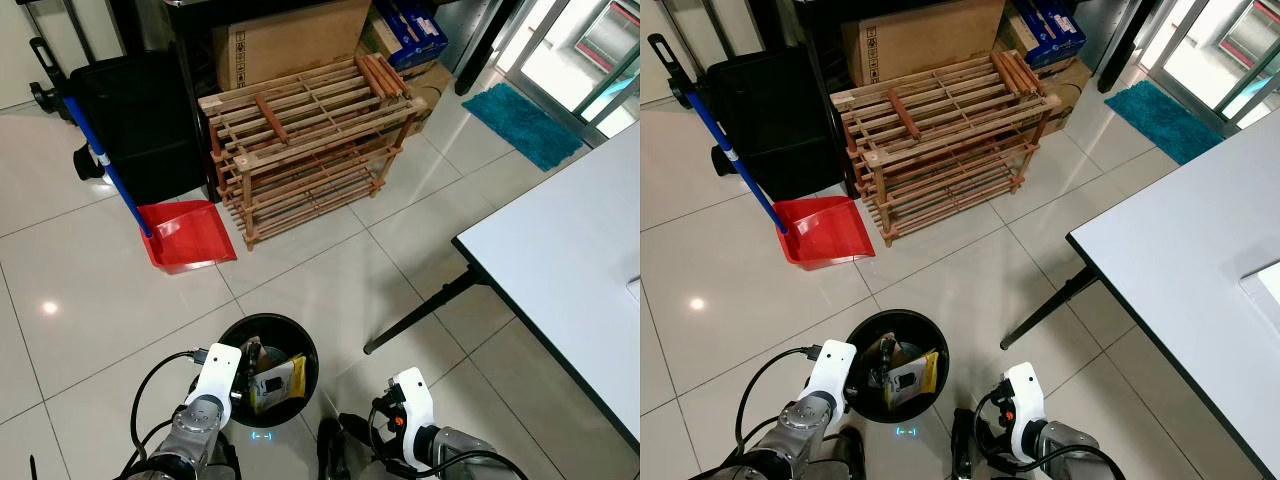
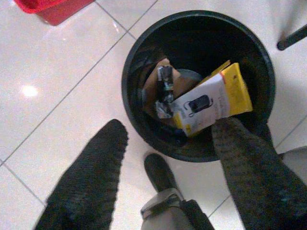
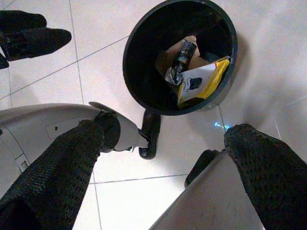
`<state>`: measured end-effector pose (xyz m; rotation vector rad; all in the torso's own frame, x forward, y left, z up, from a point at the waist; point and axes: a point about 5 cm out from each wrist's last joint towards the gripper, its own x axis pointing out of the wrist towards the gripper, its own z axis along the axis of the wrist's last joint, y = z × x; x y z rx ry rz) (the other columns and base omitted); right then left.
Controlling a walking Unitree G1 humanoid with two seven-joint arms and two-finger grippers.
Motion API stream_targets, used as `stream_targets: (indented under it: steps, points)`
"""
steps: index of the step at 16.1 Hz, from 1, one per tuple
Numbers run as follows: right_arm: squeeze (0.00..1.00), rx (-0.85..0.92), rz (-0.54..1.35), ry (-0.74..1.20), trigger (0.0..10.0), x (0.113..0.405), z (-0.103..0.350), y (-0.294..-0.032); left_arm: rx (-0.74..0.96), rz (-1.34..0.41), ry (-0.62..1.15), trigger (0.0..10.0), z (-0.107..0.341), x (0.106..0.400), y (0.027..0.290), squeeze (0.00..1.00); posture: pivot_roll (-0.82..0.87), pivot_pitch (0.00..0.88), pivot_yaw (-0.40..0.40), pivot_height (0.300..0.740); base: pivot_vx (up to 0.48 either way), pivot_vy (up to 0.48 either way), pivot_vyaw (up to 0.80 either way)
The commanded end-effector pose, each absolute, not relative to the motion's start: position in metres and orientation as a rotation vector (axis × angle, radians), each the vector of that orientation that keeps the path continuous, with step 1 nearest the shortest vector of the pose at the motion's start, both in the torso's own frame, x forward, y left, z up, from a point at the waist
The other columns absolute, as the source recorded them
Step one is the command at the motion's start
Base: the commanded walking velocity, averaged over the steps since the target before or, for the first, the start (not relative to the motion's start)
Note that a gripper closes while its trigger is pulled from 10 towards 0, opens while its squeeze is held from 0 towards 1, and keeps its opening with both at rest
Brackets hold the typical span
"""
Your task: Picking trash to rubbish bin
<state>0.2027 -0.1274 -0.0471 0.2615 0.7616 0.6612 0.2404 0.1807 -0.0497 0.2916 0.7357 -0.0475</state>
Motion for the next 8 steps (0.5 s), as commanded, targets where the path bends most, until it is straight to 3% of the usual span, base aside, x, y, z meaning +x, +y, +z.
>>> stream_targets:
  steps: [1,4,5,8]
  points:
    - [0.0,0.275,0.64,0.79,10.0,0.196,-0.052,-0.132,0.32,-0.047,0.774,10.0,-0.056,0.233,0.179,0.0,-0.12,0.267,-0.148,0.74,0.0,0.0,0.0]
    - [0.0,0.245,0.582,0.781,10.0,0.201,-0.054,-0.134,0.302,-0.051,0.762,10.0,-0.057,0.23,0.178,0.0,-0.09,0.244,-0.133,0.74,0.0,0.0,0.0]
    - [0.0,0.112,0.415,0.778,10.0,0.209,-0.058,-0.146,0.287,-0.042,0.746,10.0,-0.057,0.229,0.178,0.0,-0.08,0.217,-0.118,0.74,0.0,0.0,0.0]
    - [0.0,0.001,0.223,0.791,10.0,0.213,-0.062,-0.164,0.274,-0.017,0.744,10.0,-0.059,0.225,0.182,0.0,-0.04,0.182,-0.104,0.74,0.0,0.0,0.0]
